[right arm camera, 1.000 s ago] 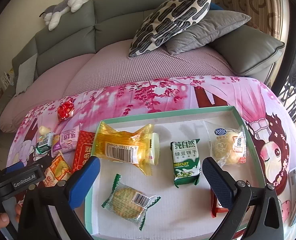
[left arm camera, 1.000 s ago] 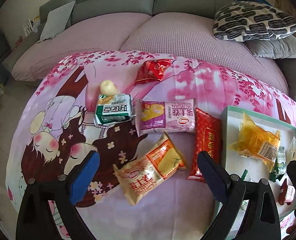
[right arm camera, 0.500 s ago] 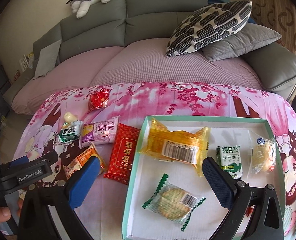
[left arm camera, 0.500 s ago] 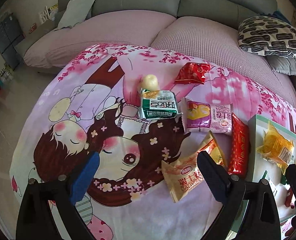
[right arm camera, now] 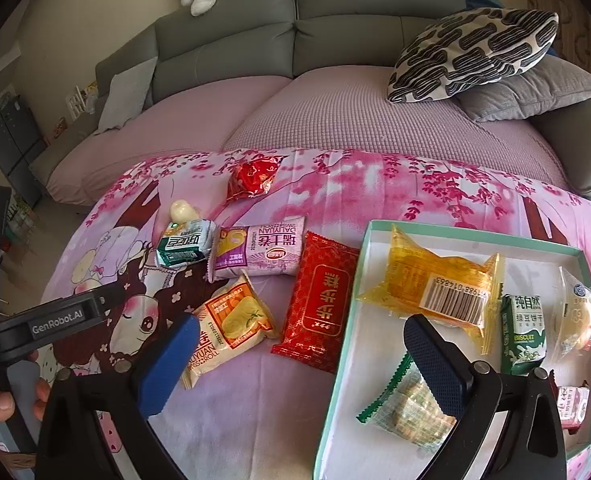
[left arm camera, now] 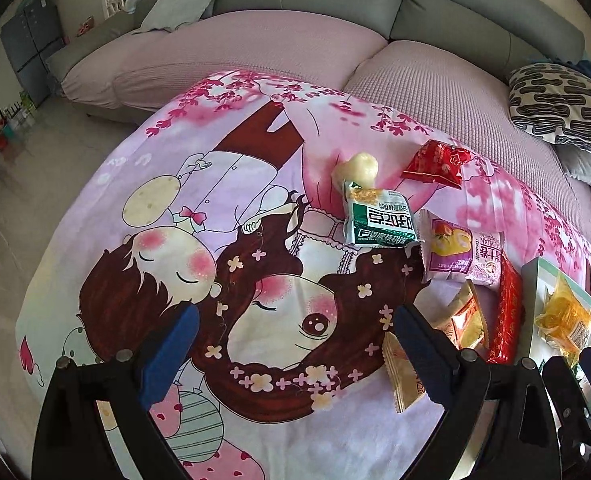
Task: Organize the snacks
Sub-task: 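Grasp red gold-lettered packet with right while left grasps yellow-and-white roll packet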
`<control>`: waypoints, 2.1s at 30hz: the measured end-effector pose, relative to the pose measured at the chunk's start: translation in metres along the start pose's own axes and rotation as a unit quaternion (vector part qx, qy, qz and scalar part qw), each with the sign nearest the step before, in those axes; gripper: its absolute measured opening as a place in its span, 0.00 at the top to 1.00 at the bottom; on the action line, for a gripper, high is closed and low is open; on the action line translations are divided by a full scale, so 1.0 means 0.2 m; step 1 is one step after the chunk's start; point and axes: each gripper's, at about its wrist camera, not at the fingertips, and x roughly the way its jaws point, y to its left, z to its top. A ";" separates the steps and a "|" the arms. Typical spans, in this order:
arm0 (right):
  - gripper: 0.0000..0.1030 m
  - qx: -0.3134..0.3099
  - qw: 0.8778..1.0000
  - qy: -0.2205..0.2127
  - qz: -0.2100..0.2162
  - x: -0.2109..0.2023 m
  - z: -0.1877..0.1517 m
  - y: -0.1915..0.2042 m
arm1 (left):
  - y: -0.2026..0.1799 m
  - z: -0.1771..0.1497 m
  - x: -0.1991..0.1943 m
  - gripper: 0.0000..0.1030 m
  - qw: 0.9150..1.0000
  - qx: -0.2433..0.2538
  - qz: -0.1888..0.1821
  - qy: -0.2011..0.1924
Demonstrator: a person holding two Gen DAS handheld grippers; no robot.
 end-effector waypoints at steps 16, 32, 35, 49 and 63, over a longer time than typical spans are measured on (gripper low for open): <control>0.15 0.005 0.999 0.021 -0.032 0.10 -0.02 -0.02 | -0.18 0.00 0.14 0.05 0.996 0.054 -0.067 0.038; 0.16 -0.017 0.998 0.040 -0.043 0.13 -0.05 -0.01 | -0.29 -0.04 0.31 0.05 0.986 0.060 -0.117 0.101; 0.16 -0.020 0.998 0.040 -0.041 0.13 -0.05 0.00 | -0.22 -0.03 0.32 0.05 0.991 0.038 -0.093 0.091; 0.50 -0.050 0.996 0.048 -0.059 0.26 -0.01 0.06 | -0.09 -0.01 0.31 0.05 0.994 0.003 -0.063 0.088; 0.72 -0.034 0.994 0.063 -0.088 0.38 0.03 0.04 | -0.12 0.01 0.26 0.05 0.993 0.015 -0.088 0.078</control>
